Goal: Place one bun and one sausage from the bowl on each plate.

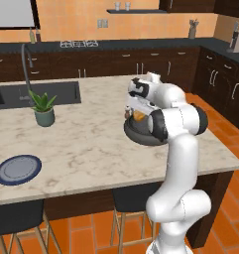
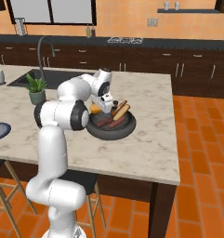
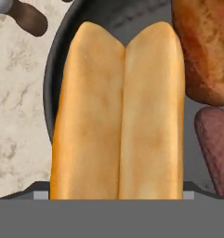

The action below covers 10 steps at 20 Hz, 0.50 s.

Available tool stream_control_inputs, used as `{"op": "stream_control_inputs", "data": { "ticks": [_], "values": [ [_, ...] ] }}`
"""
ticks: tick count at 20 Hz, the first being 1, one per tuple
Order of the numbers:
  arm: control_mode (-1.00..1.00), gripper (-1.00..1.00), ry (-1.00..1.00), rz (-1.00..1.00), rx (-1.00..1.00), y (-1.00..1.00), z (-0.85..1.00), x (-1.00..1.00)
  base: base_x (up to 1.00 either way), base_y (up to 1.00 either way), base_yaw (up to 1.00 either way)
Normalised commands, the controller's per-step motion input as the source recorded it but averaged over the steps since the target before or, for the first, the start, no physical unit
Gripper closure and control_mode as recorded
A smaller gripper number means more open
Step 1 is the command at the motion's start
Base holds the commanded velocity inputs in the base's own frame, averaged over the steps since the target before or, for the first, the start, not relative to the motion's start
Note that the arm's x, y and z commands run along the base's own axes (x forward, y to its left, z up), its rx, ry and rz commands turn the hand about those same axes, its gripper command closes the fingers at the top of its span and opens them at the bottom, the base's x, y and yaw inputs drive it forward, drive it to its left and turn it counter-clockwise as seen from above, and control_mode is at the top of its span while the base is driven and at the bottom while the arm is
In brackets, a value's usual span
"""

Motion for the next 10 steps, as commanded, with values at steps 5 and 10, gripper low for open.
{"op": "stream_control_inputs", "data": {
  "ticks": [5,10],
  "values": [
    [-1.00,1.00,-0.19,0.03,-0.03,0.07,0.96,-1.00,0.00,0.00,0.00],
    [-1.00,1.00,-0.10,0.06,-0.06,-0.02,0.24,-1.00,0.00,0.00,0.00]
  ]
}}
